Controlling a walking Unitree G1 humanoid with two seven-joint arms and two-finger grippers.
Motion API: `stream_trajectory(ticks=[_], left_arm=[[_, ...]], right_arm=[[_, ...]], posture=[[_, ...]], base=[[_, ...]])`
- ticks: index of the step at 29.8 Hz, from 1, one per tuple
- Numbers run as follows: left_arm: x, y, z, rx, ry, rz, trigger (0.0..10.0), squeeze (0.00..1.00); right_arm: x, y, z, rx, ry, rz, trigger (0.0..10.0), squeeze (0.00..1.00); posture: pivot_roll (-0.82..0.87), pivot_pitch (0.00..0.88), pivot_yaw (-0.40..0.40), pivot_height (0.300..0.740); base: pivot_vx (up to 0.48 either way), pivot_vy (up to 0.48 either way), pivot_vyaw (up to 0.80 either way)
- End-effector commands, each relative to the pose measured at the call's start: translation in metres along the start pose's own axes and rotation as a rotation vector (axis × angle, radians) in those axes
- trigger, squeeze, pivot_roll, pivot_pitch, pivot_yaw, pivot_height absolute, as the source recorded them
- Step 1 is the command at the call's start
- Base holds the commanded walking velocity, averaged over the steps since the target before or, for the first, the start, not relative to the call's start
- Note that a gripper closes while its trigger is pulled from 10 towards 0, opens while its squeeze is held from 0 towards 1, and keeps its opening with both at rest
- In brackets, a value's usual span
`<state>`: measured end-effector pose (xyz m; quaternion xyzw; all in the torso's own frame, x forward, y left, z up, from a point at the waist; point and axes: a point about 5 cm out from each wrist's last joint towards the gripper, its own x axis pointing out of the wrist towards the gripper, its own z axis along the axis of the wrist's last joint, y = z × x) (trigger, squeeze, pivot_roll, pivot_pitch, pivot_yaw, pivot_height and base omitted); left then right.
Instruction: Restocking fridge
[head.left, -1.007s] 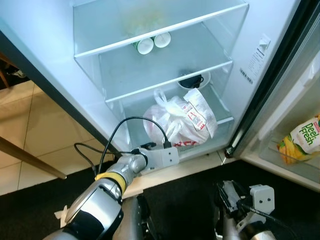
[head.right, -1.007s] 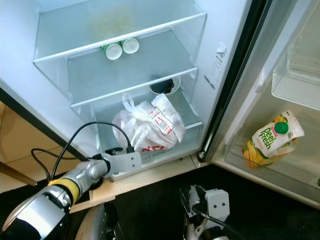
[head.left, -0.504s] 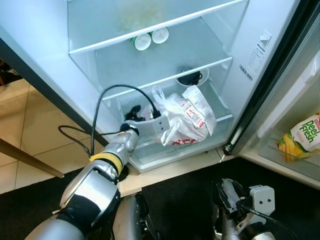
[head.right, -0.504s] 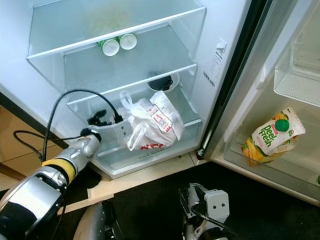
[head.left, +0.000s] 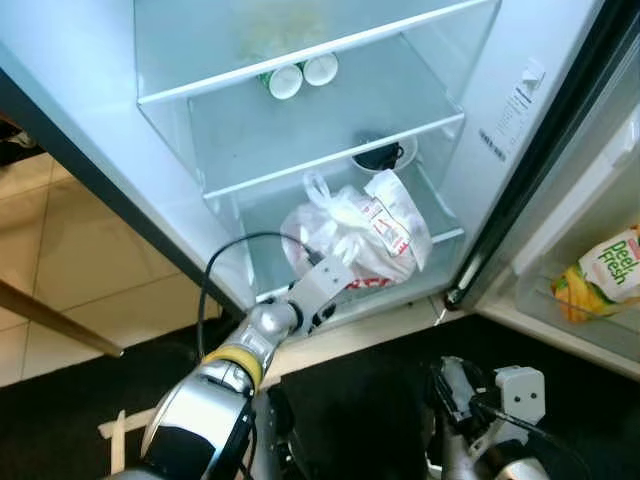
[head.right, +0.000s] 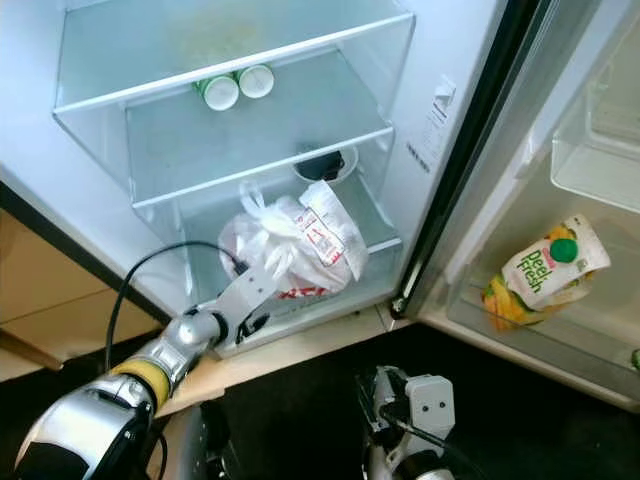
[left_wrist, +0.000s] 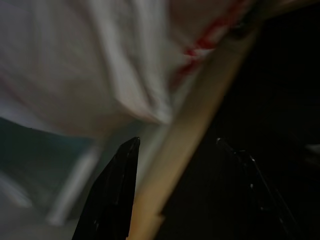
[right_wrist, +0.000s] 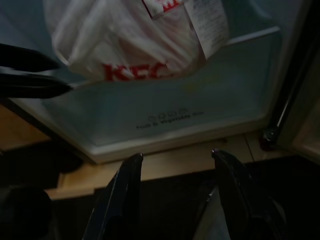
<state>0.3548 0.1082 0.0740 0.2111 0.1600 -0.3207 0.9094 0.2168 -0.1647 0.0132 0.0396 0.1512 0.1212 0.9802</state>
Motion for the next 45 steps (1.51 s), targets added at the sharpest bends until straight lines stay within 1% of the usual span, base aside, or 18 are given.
stream_trajectory(ticks=[1,3,4,6,7,8,10,11,15,20,29,32,37,39,40,41,42,45], left_arm=[[-0.008,-0.018,-0.033,-0.051,0.052,-0.096,10.0,0.0],[-0.012,-0.025,-0.044,-0.059,0.07,-0.139,10.0,0.0],[-0.015,-0.029,-0.052,-0.082,0.07,-0.123,10.0,0.0],[-0.02,-0.031,-0.061,-0.115,0.062,-0.102,10.0,0.0],[-0.025,-0.028,-0.069,-0.172,0.054,-0.021,10.0,0.0],[-0.025,-0.028,-0.069,-0.172,0.054,-0.021,10.0,0.0],[-0.032,-0.024,-0.081,-0.227,0.053,0.087,10.0,0.0],[-0.04,-0.027,-0.095,-0.271,0.08,0.127,10.0,0.0],[-0.051,-0.033,-0.116,-0.288,0.156,0.162,10.0,0.0],[-0.055,-0.033,-0.12,-0.25,0.168,0.163,10.0,0.0],[-0.041,-0.028,-0.098,-0.138,0.149,0.102,10.0,0.0],[-0.033,-0.034,-0.09,-0.037,0.157,0.018,10.0,0.0],[-0.025,-0.042,-0.079,0.033,0.159,-0.066,10.0,0.0],[-0.018,-0.048,-0.071,0.113,0.17,-0.145,10.0,0.0],[-0.018,-0.048,-0.071,0.113,0.17,-0.145,10.0,0.0],[-0.012,-0.05,-0.063,0.204,0.189,-0.195,10.0,0.0],[-0.012,-0.05,-0.063,0.204,0.189,-0.195,10.0,0.0],[-0.007,-0.046,-0.053,0.316,0.21,-0.212,10.0,0.0]], right_arm=[[-0.022,0.0,-0.064,0.063,0.292,-0.021,10.0,0.0],[-0.021,-0.004,-0.067,0.058,0.314,-0.028,10.0,0.0],[-0.018,-0.009,-0.067,0.058,0.324,-0.04,10.0,0.0],[-0.016,-0.013,-0.067,0.06,0.332,-0.054,10.0,0.0],[-0.012,-0.017,-0.066,0.055,0.336,-0.061,10.0,0.0],[-0.012,-0.017,-0.066,0.055,0.336,-0.061,10.0,0.0],[-0.008,-0.022,-0.064,0.04,0.339,-0.068,10.0,0.0],[-0.004,-0.026,-0.064,0.032,0.348,-0.079,10.0,0.0],[0.002,-0.028,-0.063,0.028,0.349,-0.08,10.0,0.0],[0.007,-0.024,-0.061,0.024,0.343,-0.048,10.0,0.0],[0.009,-0.022,-0.062,0.026,0.328,-0.041,10.0,0.0],[0.008,-0.02,-0.064,0.029,0.321,-0.038,10.0,0.0],[0.006,-0.018,-0.064,0.031,0.309,-0.034,10.0,0.0],[0.004,-0.016,-0.064,0.028,0.291,-0.023,10.0,0.0],[0.004,-0.016,-0.064,0.028,0.291,-0.023,10.0,0.0],[0.001,-0.012,-0.062,0.022,0.262,-0.012,10.0,0.0],[0.001,-0.012,-0.062,0.022,0.262,-0.012,10.0,0.0],[-0.003,-0.009,-0.058,0.02,0.219,-0.01,10.0,0.0]], posture=[[-0.07,0.286,0.131,0.468],[-0.07,0.286,0.131,0.468],[-0.06,0.248,0.114,0.468],[-0.06,0.248,0.114,0.468],[-0.05,0.193,0.096,0.468],[-0.05,0.193,0.096,0.468],[-0.04,0.171,0.089,0.468],[-0.04,0.133,0.079,0.468],[-0.04,0.105,0.064,0.468],[-0.03,0.098,0.054,0.454],[-0.04,0.116,0.067,0.439],[-0.06,0.131,0.078,0.439],[-0.08,0.163,0.09,0.439],[-0.1,0.211,0.11,0.439],[-0.1,0.211,0.11,0.439],[-0.13,0.254,0.132,0.439],[-0.13,0.254,0.132,0.439],[-0.16,0.308,0.173,0.439]], base=[[0.0,0.0,0.0],[0.0,0.0,0.0],[0.0,0.0,0.0],[0.0,0.0,0.0],[0.0,0.0,0.0],[0.0,0.0,0.0],[0.0,0.0,0.0],[0.0,0.0,0.0],[0.0,0.0,0.0],[0.0,0.0,0.0],[0.0,0.0,0.0],[0.0,0.0,0.0],[0.0,0.0,0.0],[0.0,0.0,0.0],[0.0,0.0,0.0],[0.0,0.0,0.0],[0.0,0.0,0.0],[0.0,0.0,0.0]])
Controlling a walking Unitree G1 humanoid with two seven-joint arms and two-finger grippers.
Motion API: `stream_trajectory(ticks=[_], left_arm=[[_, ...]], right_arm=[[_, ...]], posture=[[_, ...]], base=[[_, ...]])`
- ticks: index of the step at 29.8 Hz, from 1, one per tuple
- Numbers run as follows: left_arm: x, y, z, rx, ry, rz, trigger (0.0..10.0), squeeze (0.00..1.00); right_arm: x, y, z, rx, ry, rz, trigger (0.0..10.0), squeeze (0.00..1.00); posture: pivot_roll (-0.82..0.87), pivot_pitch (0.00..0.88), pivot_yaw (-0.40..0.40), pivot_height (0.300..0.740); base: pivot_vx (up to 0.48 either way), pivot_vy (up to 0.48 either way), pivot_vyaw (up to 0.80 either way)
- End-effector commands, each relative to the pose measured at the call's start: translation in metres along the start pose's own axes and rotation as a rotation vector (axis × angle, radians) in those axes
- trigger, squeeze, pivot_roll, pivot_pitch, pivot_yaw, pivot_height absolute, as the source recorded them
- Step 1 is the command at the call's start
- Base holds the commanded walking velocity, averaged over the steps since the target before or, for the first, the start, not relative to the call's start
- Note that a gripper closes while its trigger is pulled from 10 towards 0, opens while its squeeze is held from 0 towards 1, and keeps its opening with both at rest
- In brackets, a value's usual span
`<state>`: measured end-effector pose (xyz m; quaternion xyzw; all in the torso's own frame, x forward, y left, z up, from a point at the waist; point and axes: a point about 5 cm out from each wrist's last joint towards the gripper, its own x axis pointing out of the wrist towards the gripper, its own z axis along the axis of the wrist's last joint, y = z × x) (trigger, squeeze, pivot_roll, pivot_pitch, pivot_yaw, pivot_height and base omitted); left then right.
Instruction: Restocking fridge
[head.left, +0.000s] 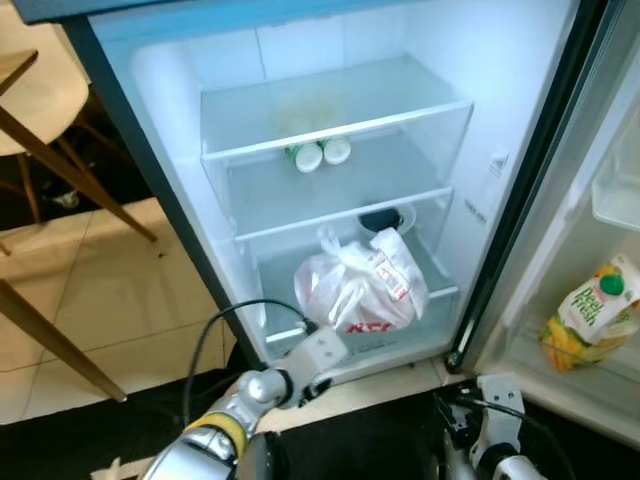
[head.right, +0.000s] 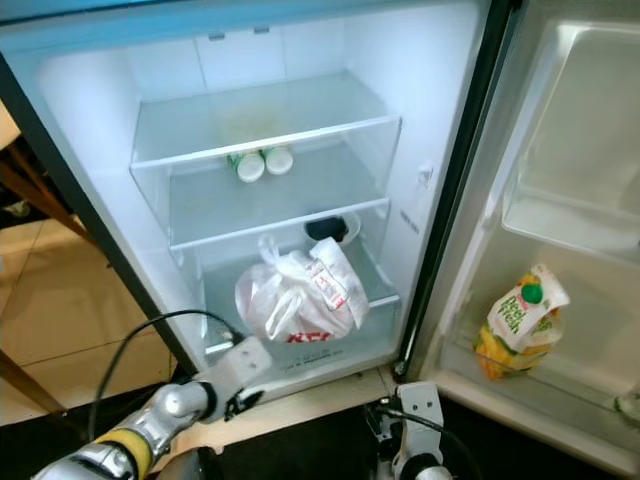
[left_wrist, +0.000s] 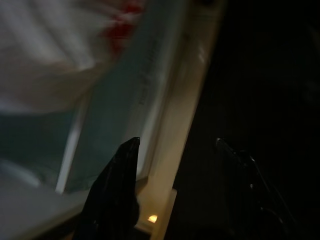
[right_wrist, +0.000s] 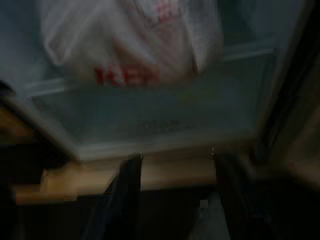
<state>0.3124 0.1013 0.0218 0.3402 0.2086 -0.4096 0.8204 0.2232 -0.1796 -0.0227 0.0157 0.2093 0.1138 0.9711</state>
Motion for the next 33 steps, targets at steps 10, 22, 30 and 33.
stream_trajectory(ticks=[10,22,30,33], left_arm=[[-0.009,0.057,0.024,0.296,0.101,0.316,10.0,0.0],[-0.042,0.127,0.062,0.146,-0.03,0.776,10.0,0.0],[-0.024,0.088,0.037,-0.221,-0.134,0.502,10.0,0.0],[-0.019,0.072,0.031,-0.352,-0.21,0.375,10.0,0.0]], right_arm=[[-0.028,0.022,-0.021,0.046,0.026,-0.001,10.0,0.0],[-0.027,0.025,-0.021,0.054,0.043,-0.004,10.0,0.0],[-0.016,0.015,-0.02,0.051,0.089,0.0,10.0,0.0],[-0.014,0.008,-0.021,0.031,0.107,-0.005,10.0,0.0]], posture=[[-0.22,0.391,0.218,0.439],[-0.17,0.345,0.197,0.439],[-0.12,0.256,0.151,0.439],[-0.11,0.23,0.133,0.439]], base=[[0.0,0.0,0.0],[0.0,0.0,0.0],[0.0,0.0,0.0],[0.0,0.0,0.0]])
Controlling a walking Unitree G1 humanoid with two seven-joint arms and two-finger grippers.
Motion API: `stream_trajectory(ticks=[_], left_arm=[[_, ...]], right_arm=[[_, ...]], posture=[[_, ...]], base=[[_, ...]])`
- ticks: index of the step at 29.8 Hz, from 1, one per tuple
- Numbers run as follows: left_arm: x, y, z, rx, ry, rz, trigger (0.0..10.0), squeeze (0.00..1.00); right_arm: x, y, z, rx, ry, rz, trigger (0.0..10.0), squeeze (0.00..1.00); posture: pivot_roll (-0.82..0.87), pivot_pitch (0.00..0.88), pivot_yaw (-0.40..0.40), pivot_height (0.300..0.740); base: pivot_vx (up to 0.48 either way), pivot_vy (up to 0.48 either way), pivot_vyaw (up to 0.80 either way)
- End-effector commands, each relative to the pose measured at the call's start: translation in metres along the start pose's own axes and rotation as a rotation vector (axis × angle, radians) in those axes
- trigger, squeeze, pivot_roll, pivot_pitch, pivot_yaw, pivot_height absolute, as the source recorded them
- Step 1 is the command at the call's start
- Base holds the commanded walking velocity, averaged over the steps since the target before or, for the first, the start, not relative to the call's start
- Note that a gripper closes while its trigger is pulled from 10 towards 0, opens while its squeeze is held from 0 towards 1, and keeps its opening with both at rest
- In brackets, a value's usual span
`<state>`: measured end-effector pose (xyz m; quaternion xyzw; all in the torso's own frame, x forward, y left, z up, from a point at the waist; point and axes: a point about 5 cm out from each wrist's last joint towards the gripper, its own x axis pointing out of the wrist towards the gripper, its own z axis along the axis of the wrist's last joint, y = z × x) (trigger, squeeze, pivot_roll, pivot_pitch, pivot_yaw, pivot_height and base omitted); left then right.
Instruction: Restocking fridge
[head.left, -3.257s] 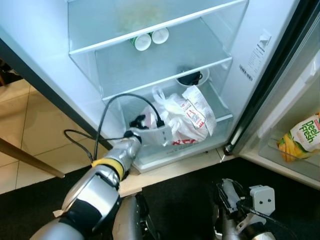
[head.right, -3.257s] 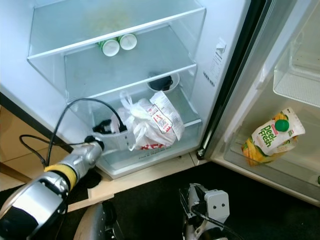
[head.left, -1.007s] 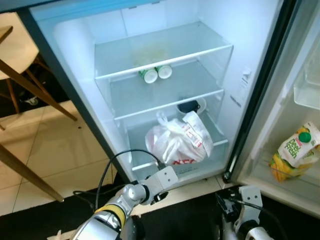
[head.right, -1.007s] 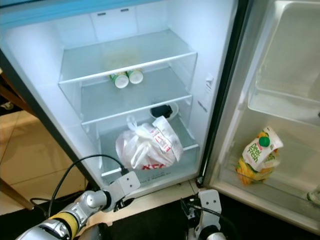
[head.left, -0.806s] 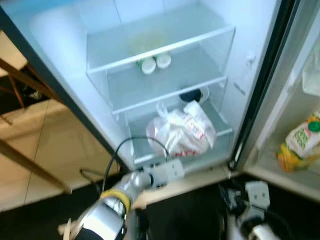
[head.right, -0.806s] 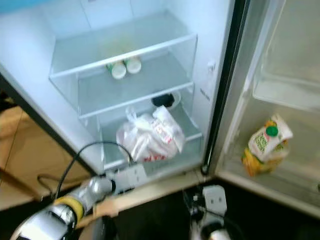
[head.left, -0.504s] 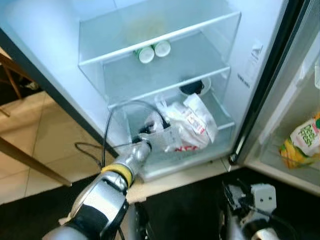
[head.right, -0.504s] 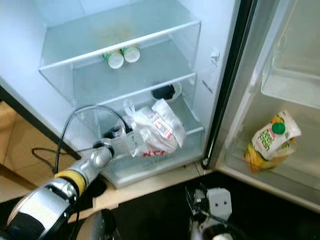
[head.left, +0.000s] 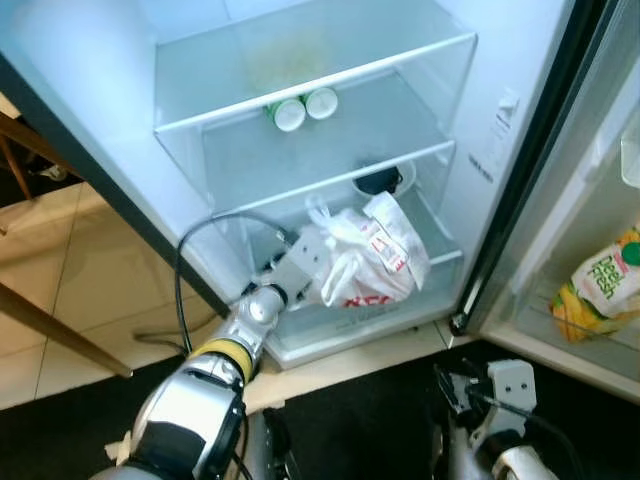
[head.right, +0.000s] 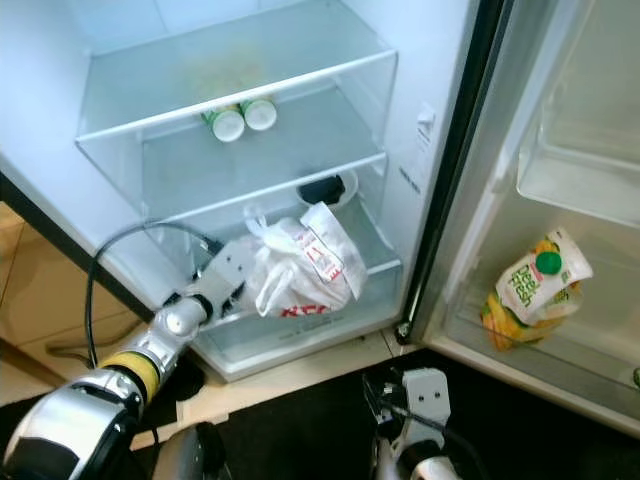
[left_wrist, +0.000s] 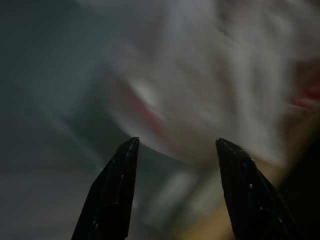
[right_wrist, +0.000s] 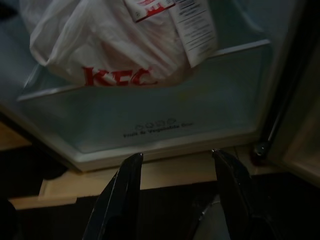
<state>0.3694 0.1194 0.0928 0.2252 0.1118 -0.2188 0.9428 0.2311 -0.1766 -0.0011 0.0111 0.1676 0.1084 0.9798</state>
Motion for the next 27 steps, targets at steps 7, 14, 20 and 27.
stream_trajectory(ticks=[7,14,20,27], left_arm=[[-0.016,-0.022,-0.038,-0.214,-0.001,-0.107,10.0,0.0],[-0.045,-0.035,-0.098,-0.269,0.172,-0.043,10.0,0.0],[-0.092,-0.035,-0.159,-0.385,0.342,0.15,10.0,0.0],[-0.119,-0.053,-0.187,-0.508,0.447,0.183,10.0,0.0]], right_arm=[[-0.009,-0.008,-0.044,0.027,0.236,-0.012,10.0,0.0],[-0.004,-0.01,-0.045,0.036,0.246,-0.018,10.0,0.0],[-0.002,-0.007,-0.051,0.031,0.283,-0.013,10.0,0.0],[-0.002,-0.004,-0.058,0.02,0.337,-0.007,10.0,0.0]], posture=[[-0.07,0.127,0.093,0.439],[-0.07,0.079,0.088,0.439],[-0.05,0.051,0.072,0.469],[-0.02,0.041,0.033,0.489]], base=[[0.0,0.0,0.0],[0.0,0.0,0.0],[0.0,0.0,0.0],[0.0,0.0,0.0]])
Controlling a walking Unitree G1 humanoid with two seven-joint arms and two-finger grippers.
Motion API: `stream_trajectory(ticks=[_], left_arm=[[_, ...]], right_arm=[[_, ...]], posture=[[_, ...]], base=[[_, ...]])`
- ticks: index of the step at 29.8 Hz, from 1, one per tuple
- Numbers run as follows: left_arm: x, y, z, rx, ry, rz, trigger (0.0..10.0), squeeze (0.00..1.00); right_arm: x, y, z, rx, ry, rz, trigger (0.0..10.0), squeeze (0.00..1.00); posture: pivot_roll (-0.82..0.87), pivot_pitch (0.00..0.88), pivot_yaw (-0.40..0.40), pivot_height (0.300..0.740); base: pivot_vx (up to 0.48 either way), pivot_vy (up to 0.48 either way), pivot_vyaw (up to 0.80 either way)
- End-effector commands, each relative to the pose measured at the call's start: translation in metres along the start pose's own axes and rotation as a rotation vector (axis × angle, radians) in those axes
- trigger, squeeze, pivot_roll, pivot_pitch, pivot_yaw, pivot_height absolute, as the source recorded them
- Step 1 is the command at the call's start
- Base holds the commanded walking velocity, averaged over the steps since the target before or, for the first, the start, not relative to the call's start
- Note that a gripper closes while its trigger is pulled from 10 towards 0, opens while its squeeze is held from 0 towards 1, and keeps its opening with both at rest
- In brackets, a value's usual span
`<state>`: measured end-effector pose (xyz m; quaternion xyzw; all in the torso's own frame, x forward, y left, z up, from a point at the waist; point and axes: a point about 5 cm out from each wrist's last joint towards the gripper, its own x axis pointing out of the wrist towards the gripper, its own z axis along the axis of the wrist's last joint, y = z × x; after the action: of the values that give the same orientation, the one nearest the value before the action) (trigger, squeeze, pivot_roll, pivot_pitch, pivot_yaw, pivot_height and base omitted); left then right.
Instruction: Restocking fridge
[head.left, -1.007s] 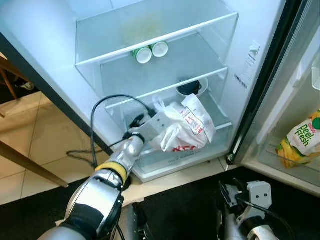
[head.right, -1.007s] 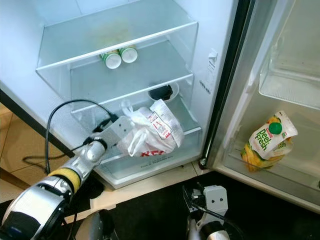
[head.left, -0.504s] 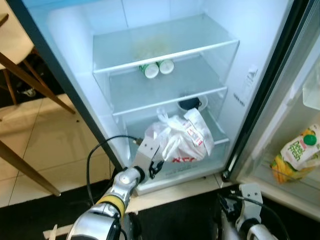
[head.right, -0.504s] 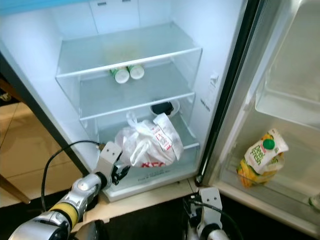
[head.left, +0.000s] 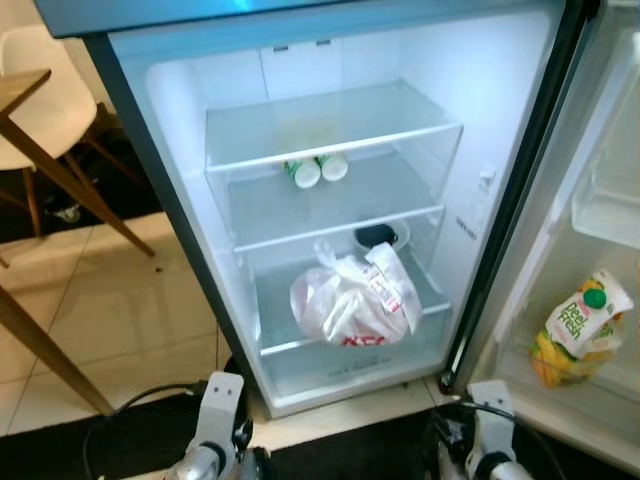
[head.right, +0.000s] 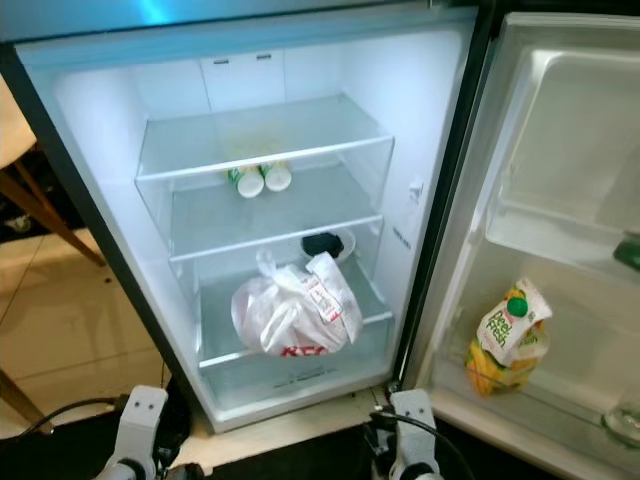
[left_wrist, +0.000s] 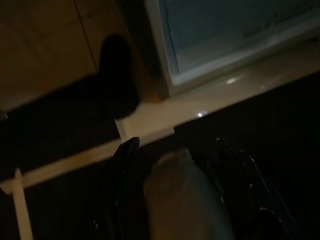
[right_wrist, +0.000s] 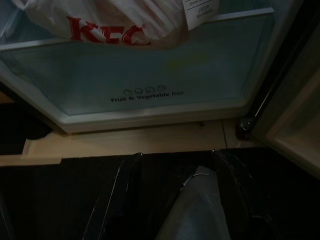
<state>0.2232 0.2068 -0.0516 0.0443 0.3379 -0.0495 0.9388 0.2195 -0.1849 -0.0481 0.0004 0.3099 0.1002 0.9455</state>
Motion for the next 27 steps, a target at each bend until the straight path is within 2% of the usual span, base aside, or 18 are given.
stream_trajectory(ticks=[1,3,6,9,14,21,27], left_arm=[[-0.002,-0.001,-0.009,-0.036,0.04,0.005,10.0,0.0],[-0.003,-0.005,-0.014,-0.055,0.066,-0.009,10.0,0.0],[-0.003,-0.005,-0.016,0.001,0.076,0.017,10.0,0.0],[-0.003,-0.007,-0.017,-0.019,0.078,0.029,10.0,0.0],[-0.002,-0.013,-0.016,0.035,0.07,-0.012,10.0,0.0],[0.0,-0.016,-0.013,0.041,0.079,-0.015,10.0,0.0],[0.001,-0.018,-0.011,0.067,0.066,-0.022,10.0,0.0]], right_arm=[[-0.001,0.005,-0.011,-0.001,0.046,0.015,10.0,0.0],[0.0,0.007,-0.01,-0.008,0.045,0.022,10.0,0.0],[0.001,0.008,-0.007,-0.001,0.031,0.042,10.0,0.0],[0.002,0.009,-0.005,0.016,0.011,0.056,10.0,0.0],[0.001,0.007,-0.009,0.004,0.037,0.041,10.0,0.0],[0.001,0.004,-0.011,-0.01,0.046,-0.005,10.0,0.0],[0.002,0.005,-0.008,0.013,0.024,0.033,10.0,0.0]], posture=[[-0.02,0.041,0.033,0.489],[-0.03,0.039,0.034,0.489],[-0.03,0.036,0.034,0.489],[-0.03,0.032,0.032,0.489],[-0.03,0.02,0.036,0.509],[-0.04,0.0,0.039,0.514],[-0.04,0.0,0.039,0.514]], base=[[0.0,0.0,0.0],[0.0,0.0,0.0],[0.0,0.0,0.0],[0.0,0.0,0.0],[0.0,0.0,0.0],[0.0,0.0,0.0],[0.0,0.0,0.0]])
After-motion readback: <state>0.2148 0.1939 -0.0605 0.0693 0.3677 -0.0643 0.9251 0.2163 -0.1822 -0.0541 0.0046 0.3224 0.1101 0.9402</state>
